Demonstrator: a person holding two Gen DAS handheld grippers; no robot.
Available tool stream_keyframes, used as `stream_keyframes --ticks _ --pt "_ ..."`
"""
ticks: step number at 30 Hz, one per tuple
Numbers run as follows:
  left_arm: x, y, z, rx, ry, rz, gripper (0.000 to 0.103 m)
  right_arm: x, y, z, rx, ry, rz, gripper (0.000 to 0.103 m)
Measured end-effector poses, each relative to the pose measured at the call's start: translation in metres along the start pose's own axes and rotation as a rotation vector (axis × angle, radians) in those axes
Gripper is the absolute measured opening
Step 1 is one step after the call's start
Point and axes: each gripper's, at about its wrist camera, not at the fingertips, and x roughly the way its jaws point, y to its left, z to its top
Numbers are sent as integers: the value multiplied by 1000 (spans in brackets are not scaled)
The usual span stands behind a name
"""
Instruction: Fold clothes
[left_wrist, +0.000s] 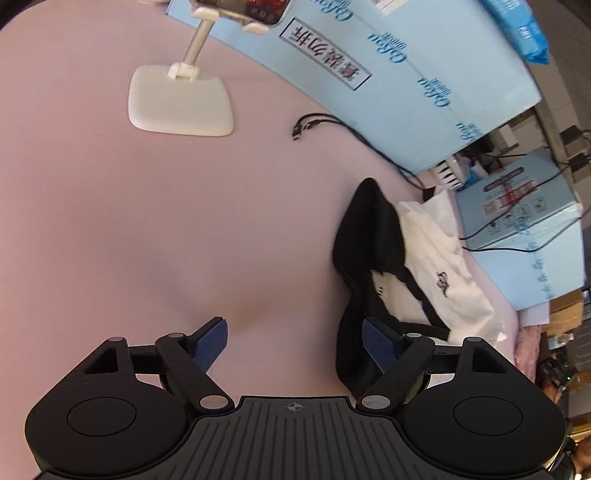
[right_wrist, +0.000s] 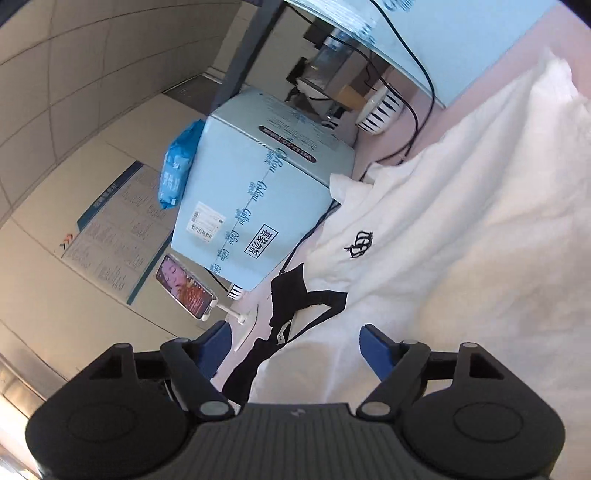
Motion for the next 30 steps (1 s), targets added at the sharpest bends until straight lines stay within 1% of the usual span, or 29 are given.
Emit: stream_keyframes --ticks 1,2,4,5,6,7,9,10,11,12,13,14,16,17,18,20,21,22,23,24,26,27,28,29,30 --pt "-3 -5 -7 40 21 -26 82 -7 13 -5 -96 41 17 82" --pt "-4 -18 -21 105 75 -65 82 -14 26 -10 -182 82 35 83" --pt "7 -40 -44 176 170 -99 83 -22 45 -27 -258 184 78 83" --pt "14 -51 -57 203 213 -110 83 -17 52 -35 -283 212 82 84" --pt "24 -61 -67 221 251 -116 83 -14 59 -44 -308 228 59 84" --pt "35 -71 -76 233 286 -125 83 -12 64 -50 -328 231 12 84" --pt "54 -90 -95 260 352 -143 83 -6 72 -62 -371 225 -122 82" --pt "58 -102 -101 294 357 -156 83 3 74 -68 -395 233 -186 74" --pt "61 -113 -107 326 363 -172 83 6 73 -72 -396 252 -183 64" --pt "62 -122 -110 343 375 -202 83 10 73 -76 -394 272 -178 37" --pt "63 -130 -113 360 385 -228 83 16 73 -79 -381 300 -166 15" --pt "61 -134 -115 372 381 -233 83 20 73 -82 -373 320 -153 11" --pt "55 -132 -116 368 365 -232 83 18 79 -84 -402 294 -117 8" --pt "51 -128 -114 357 354 -229 83 10 82 -81 -405 265 -61 8" --pt "48 -124 -112 345 343 -225 83 2 83 -76 -382 236 -8 8" --pt "41 -115 -109 322 321 -218 83 -10 77 -61 -275 199 66 17" --pt "38 -111 -107 310 310 -214 83 -11 75 -58 -273 225 51 46" --pt "34 -107 -105 297 297 -209 83 -13 74 -57 -281 249 28 79" --pt "29 -100 -103 276 276 -194 83 -14 77 -62 -339 263 -29 84" --pt "24 -95 -100 259 257 -180 83 -17 80 -66 -396 271 -80 82" --pt "12 -80 -94 215 210 -149 83 -28 90 -75 -509 222 -123 82" --pt "6 -73 -91 191 186 -136 83 -38 95 -76 -529 187 -86 82" --pt "0 -66 -88 167 162 -122 83 -45 99 -75 -516 177 -4 82" --pt "-6 -60 -85 142 135 -111 83 -51 103 -73 -505 170 72 82" --pt "-9 -56 -82 121 110 -102 83 -51 107 -73 -505 188 118 82"
